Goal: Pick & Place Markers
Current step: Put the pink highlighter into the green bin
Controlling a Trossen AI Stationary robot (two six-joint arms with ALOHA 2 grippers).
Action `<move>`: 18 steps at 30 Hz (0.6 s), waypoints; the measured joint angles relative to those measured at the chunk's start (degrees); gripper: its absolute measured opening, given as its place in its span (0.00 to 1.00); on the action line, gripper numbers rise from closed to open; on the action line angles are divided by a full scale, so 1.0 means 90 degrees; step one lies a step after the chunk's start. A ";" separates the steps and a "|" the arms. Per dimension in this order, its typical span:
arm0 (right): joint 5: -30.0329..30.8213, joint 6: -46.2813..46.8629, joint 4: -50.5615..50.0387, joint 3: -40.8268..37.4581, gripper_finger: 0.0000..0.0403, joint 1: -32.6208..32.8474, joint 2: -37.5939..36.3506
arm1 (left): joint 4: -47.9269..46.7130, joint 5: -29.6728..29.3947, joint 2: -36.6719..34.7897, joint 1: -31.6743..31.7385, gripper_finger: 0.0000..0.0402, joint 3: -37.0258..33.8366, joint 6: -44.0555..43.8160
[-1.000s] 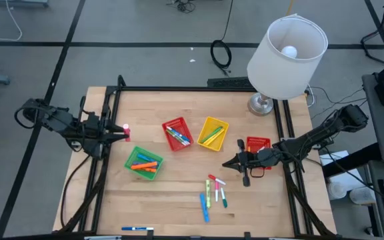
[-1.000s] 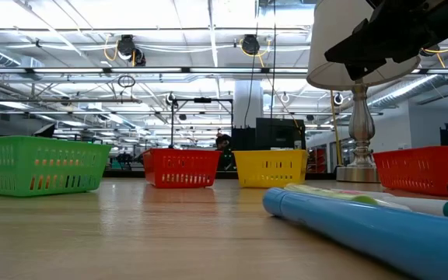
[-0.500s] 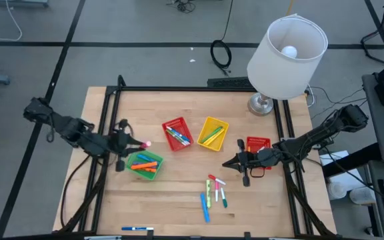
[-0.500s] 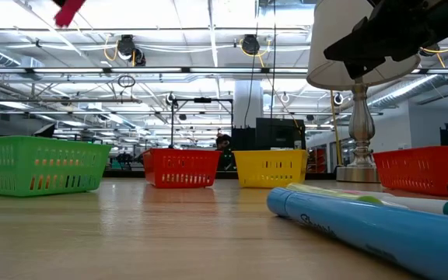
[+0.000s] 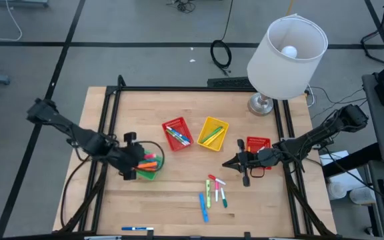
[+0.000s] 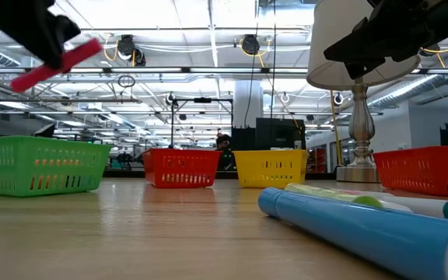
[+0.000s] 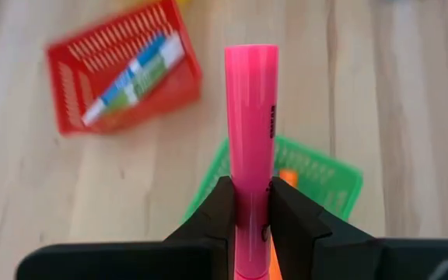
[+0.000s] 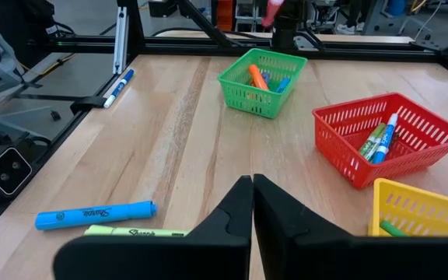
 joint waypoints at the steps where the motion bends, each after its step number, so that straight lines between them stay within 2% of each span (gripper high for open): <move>1: -0.0001 0.0000 0.0000 0.0000 0.00 0.0000 0.0000 | -0.0067 0.0066 0.0126 0.0000 0.13 0.0000 -0.0067; 7: 0.0000 0.0000 0.0000 0.0000 0.00 0.0000 0.0001 | -0.0220 0.0438 0.0737 0.0000 0.13 0.0000 -0.0126; 15: 0.0002 0.0032 0.0000 0.0000 0.00 0.0000 -0.0001 | -0.0536 0.0466 0.1377 0.0012 0.13 0.0000 -0.0136; 18: 0.0002 0.0039 0.0000 0.0000 0.00 0.0000 0.0001 | -0.0592 0.0686 0.1541 0.0096 0.13 0.0000 -0.0148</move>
